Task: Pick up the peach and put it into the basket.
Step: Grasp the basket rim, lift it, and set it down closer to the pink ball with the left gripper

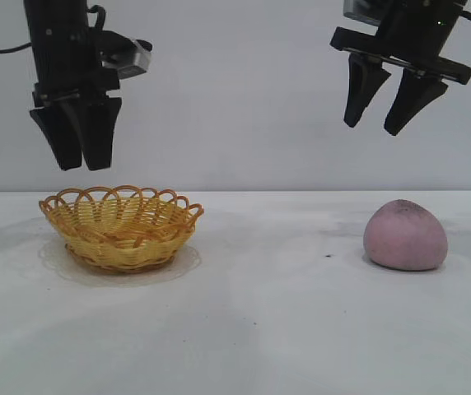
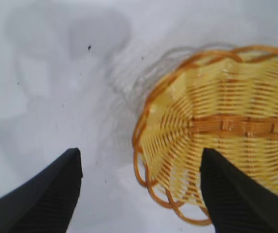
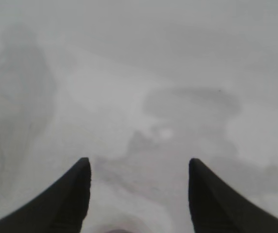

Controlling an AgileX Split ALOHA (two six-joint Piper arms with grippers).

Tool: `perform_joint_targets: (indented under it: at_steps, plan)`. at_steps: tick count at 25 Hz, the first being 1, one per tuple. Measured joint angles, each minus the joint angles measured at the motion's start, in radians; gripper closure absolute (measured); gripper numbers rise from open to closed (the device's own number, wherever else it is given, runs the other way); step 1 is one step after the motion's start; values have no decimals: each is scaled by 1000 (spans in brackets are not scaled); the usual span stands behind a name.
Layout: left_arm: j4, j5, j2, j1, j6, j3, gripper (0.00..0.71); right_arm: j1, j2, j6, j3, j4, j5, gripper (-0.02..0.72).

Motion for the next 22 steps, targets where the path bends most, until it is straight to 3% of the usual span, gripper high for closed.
perform_joint_targets:
  at_steps: [14, 16, 20, 22]
  plan:
    - [49, 2, 87, -40, 15, -2, 216, 0, 0, 0, 0, -4, -2, 333]
    - [49, 2, 96, -40, 15, -3, 319, 0, 0, 0, 0, -4, -2, 333]
    - [44, 2, 100, -40, 15, -4, 598, 0, 0, 0, 0, -6, 0, 333]
    - [40, 4, 100, -40, 8, -8, 658, 0, 0, 0, 0, -6, 0, 333]
